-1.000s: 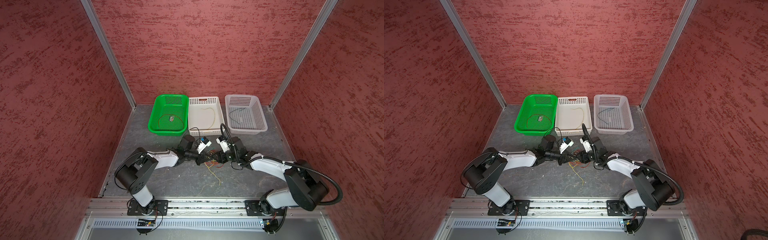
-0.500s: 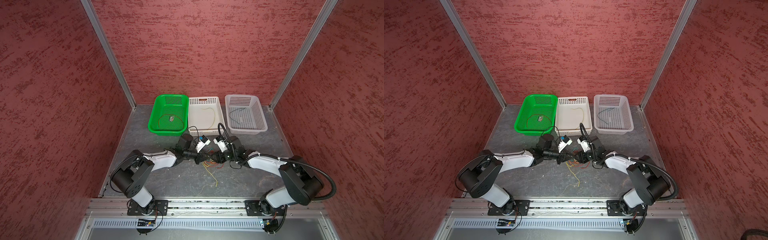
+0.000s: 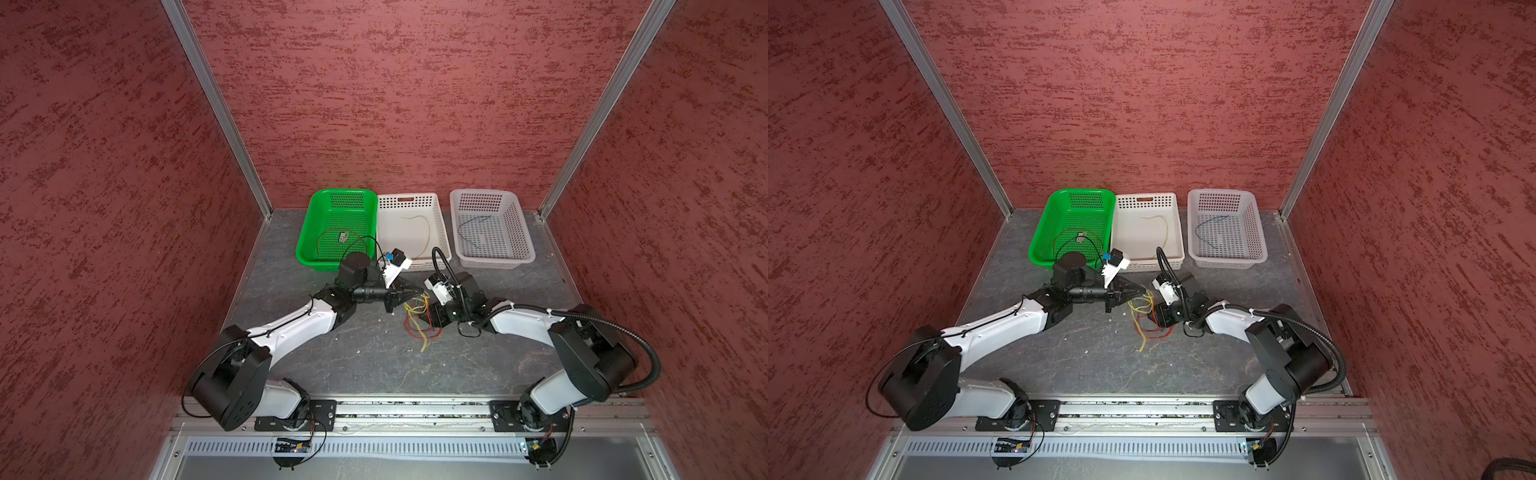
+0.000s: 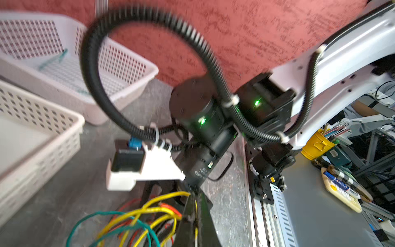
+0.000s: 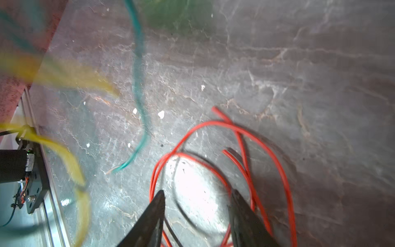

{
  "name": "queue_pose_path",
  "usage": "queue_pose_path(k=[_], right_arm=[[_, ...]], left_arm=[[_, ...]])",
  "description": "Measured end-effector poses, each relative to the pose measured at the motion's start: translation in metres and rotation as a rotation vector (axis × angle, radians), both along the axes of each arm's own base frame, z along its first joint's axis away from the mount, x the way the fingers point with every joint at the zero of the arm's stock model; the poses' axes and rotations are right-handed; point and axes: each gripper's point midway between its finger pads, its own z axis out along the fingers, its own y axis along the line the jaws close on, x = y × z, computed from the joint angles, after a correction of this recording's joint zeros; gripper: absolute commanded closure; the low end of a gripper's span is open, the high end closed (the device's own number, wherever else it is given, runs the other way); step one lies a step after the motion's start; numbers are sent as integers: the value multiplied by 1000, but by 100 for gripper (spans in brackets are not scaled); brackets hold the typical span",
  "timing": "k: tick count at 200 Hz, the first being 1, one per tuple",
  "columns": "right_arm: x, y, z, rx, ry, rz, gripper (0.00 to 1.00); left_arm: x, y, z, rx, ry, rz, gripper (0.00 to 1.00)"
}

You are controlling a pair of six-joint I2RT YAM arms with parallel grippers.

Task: Untangle and sort cables by color
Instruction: Untie the cable.

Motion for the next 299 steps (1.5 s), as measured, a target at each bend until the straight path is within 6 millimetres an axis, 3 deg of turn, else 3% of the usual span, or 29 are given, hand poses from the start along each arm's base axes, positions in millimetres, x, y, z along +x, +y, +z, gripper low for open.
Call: queue_pose_path(k=[30, 74, 89, 140, 161, 196, 238, 299], right_arm=[[3, -3, -2, -20, -6, -18, 52], [2, -15, 3, -43, -42, -58, 50], [1, -17, 19, -29, -83, -68, 48], [-2, -16, 104, 115, -296, -50, 37], [-8, -11, 121, 188, -337, -22, 34], [-7, -2, 110, 212, -309, -5, 31], [0, 4, 87, 173, -266, -18, 32], [22, 4, 94, 173, -313, -113, 35]], left_arm=[[-3, 10, 37, -52, -83, 11, 100], [0, 22, 41, -49, -88, 36, 100], [0, 24, 36, -42, -75, 40, 100], [-2, 25, 16, -30, -23, 32, 100], [-1, 22, 7, -33, 2, 28, 100], [0, 15, -9, -32, 54, 20, 100], [-4, 7, -4, -56, 43, -4, 100], [-3, -1, 0, -94, 59, -11, 100]])
